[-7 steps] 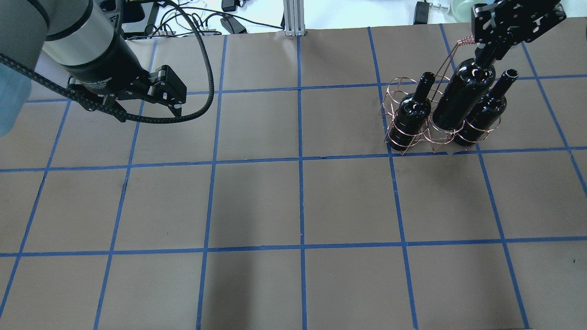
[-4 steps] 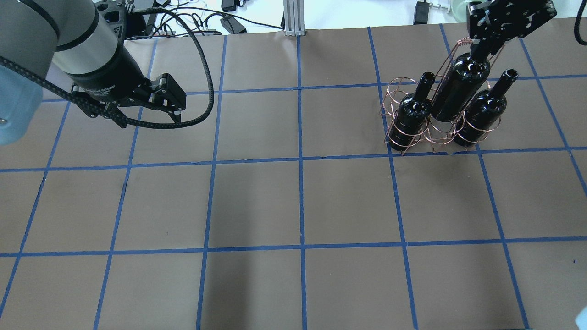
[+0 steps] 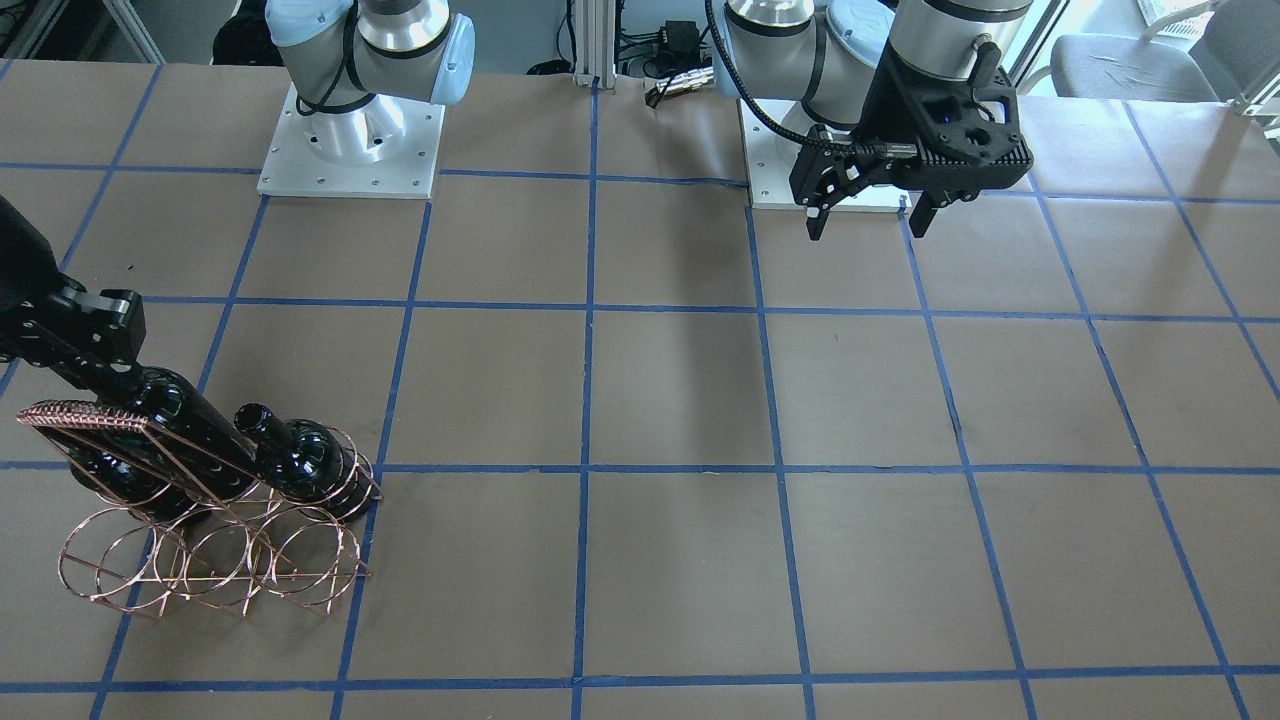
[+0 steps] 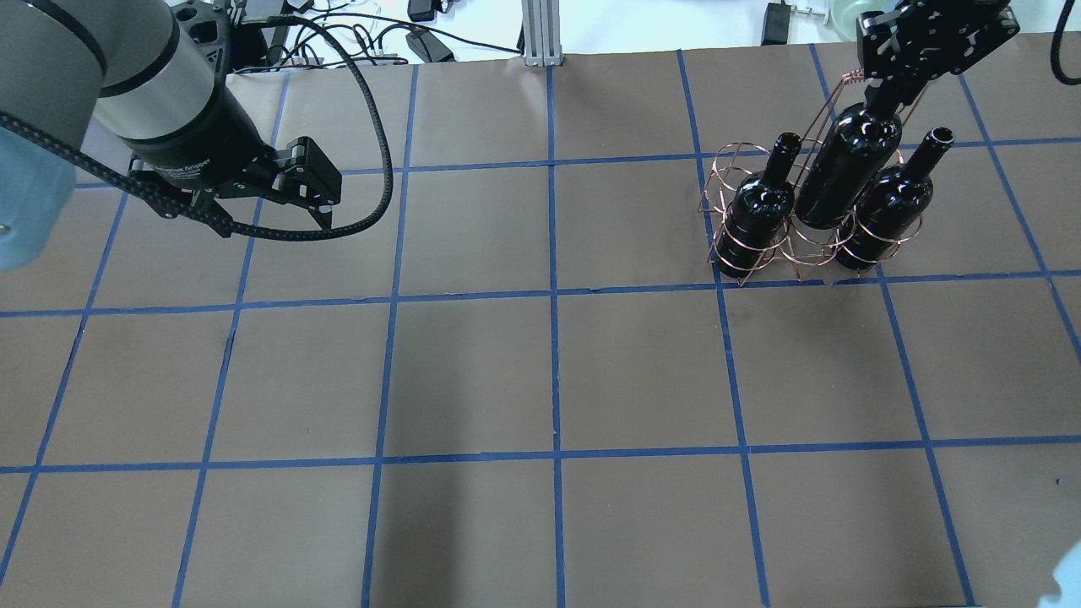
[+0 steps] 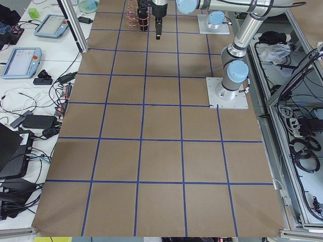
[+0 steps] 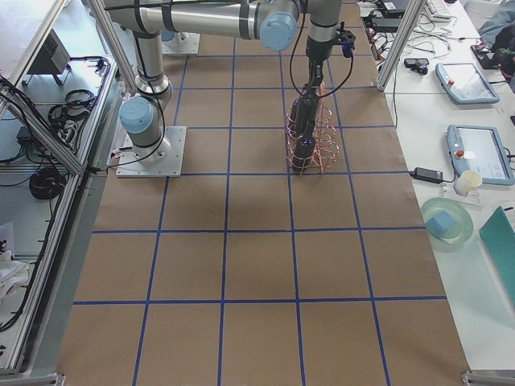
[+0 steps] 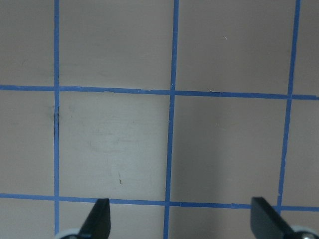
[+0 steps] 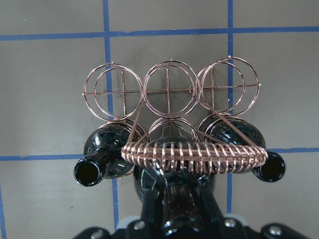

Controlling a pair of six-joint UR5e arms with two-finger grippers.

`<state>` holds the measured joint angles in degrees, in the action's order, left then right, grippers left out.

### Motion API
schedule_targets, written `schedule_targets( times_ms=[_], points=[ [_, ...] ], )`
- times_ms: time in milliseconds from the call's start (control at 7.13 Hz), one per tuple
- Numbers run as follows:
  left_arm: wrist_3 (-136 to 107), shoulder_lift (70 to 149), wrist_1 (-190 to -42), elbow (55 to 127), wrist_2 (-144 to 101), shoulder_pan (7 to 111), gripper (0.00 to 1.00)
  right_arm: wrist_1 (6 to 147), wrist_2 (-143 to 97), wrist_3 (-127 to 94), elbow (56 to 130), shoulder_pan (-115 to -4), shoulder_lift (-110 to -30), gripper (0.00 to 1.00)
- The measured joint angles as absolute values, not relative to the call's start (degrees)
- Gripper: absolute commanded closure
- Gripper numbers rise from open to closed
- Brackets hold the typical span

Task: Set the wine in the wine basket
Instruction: 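Lower the bottle into the empty rack slot beside the others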

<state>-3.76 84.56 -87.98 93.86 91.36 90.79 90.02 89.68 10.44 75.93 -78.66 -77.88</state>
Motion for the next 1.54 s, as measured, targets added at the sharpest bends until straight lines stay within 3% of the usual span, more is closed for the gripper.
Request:
schedule_targets(
  times_ms=[1122,1543],
  points=[
    [-3.79,84.32,-88.00,93.87,91.45,90.87,0.00,90.72,90.25,12.71,76.71,-78.59,-75.93,1.00],
    [-3.78,84.14,-88.12,93.79,91.72,90.85,0.00,95.77,89.94,13.24,81.22,-78.57,-74.45,1.00]
  ],
)
